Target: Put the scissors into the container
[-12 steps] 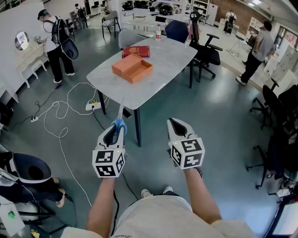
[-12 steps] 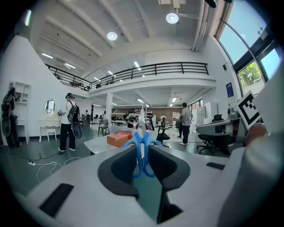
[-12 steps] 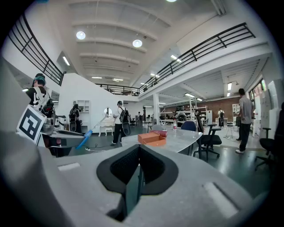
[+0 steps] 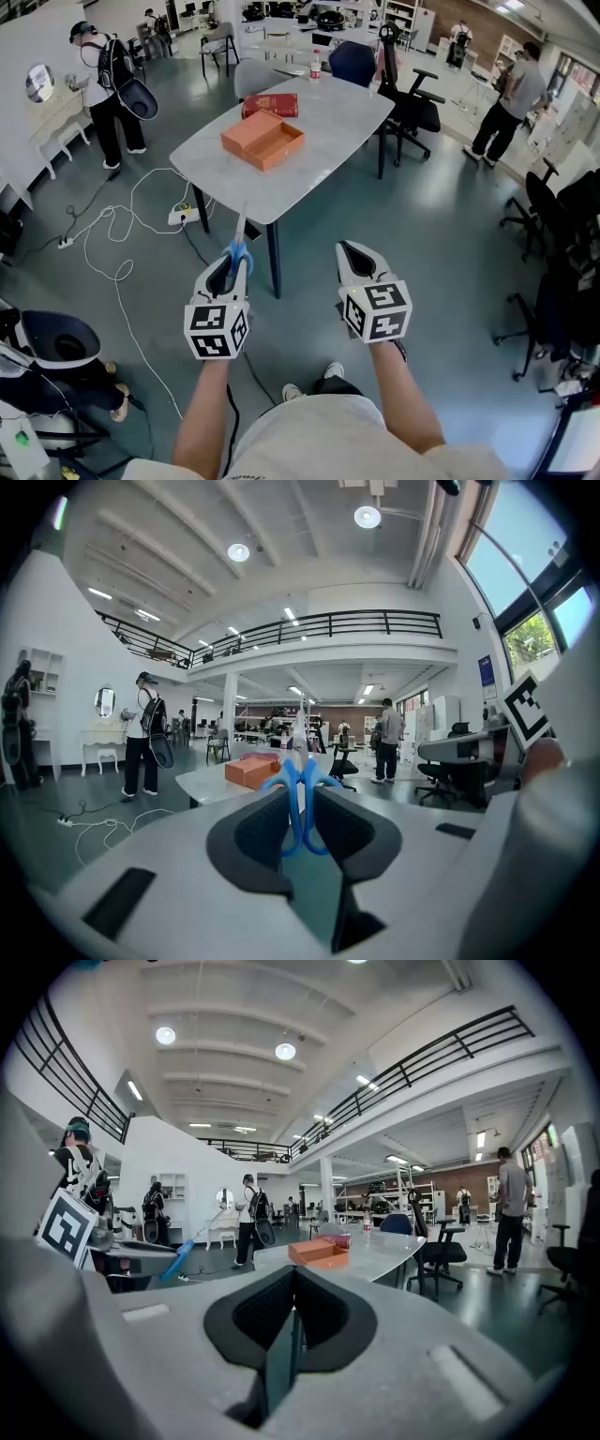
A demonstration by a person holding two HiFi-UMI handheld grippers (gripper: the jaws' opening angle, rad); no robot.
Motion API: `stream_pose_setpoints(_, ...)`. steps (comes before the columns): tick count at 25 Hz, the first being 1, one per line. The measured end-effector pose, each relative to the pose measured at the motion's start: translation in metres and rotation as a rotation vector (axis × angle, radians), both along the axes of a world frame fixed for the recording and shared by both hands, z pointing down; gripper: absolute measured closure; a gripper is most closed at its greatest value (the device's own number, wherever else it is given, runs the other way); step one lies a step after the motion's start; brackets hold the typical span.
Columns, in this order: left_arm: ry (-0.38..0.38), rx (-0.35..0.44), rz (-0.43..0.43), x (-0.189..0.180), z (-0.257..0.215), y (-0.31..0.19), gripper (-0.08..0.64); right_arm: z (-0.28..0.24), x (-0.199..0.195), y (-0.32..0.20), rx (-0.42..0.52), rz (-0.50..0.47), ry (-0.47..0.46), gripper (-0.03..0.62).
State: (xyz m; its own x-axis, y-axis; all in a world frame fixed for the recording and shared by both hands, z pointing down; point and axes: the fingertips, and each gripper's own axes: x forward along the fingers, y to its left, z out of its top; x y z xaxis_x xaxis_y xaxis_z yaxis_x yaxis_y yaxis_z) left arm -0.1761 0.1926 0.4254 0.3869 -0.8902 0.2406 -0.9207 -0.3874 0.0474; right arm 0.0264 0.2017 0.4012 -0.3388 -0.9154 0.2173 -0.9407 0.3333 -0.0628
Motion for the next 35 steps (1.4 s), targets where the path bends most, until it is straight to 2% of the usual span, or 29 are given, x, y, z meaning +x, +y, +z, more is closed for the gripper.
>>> stream_pose_setpoints(8,-0.019,-0.011,-0.003,0.005,0.008,-0.035,0.479,0.009,0.008,-0.036,-0.007,-0.005,-0.049,0.588)
stream_pose_setpoints(16,-0.036,-0.016,-0.027,0.016,0.008,-0.105,0.479,0.013,0.024,-0.111,-0.017,-0.022,-0.059,0.588)
stream_pose_setpoints(26,-0.037,-0.046,-0.061,0.049,0.014,-0.187,0.479,0.017,0.055,-0.202,-0.047,-0.069,-0.049,0.588)
stream_pose_setpoints(35,-0.056,-0.057,-0.104,0.079,0.015,-0.239,0.479,0.018,0.082,-0.265,-0.045,-0.132,-0.064,0.588)
